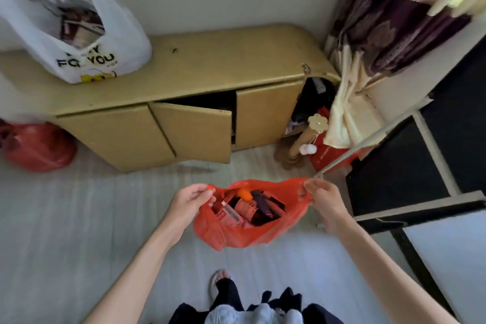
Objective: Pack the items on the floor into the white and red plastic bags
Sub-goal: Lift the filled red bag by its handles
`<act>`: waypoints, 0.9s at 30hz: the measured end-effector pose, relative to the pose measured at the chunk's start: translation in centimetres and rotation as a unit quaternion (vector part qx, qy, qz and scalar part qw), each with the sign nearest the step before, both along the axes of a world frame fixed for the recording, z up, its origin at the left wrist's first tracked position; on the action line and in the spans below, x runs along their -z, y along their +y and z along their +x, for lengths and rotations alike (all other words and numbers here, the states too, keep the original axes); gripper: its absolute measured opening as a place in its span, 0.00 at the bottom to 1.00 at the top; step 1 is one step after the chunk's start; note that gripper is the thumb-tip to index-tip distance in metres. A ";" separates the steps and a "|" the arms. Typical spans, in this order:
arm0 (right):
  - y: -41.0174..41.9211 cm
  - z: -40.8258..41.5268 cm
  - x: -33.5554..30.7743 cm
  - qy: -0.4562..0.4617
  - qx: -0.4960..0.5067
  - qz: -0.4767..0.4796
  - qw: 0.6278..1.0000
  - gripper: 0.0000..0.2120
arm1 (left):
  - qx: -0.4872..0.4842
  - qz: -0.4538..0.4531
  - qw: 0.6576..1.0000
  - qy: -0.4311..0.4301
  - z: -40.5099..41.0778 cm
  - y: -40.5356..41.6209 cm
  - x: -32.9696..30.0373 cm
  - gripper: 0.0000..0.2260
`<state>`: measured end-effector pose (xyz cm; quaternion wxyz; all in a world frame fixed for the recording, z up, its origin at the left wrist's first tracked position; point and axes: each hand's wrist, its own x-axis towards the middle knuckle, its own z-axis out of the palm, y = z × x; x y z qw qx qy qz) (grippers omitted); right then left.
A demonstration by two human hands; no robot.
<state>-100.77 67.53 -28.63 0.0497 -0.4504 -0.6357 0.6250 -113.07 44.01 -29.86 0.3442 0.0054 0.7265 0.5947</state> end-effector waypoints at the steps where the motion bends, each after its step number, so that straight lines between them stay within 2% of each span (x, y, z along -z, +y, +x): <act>1: -0.3 -2.4 -0.7 0.011 -0.013 0.009 1.000 0.12 | -0.013 0.012 1.000 0.021 -1.9 -0.3 -0.9 0.04; 7: -1.8 -16.7 -6.2 0.086 -0.148 0.086 0.982 0.17 | -0.091 0.038 0.981 0.164 -13.4 -0.8 -7.3 0.05; 14: 0.1 -32.4 -13.4 0.188 -0.189 0.125 0.956 0.17 | -0.178 0.086 0.943 0.268 -27.5 1.6 -14.1 0.07; 22: 2.4 -47.5 -16.8 0.229 -0.237 0.141 0.934 0.14 | -0.219 0.070 0.927 0.296 -40.4 4.3 -16.9 0.07; 27: 4.3 -56.2 -18.7 0.265 -0.186 0.102 0.941 0.13 | -0.202 0.081 0.923 0.318 -49.4 6.9 -18.7 0.05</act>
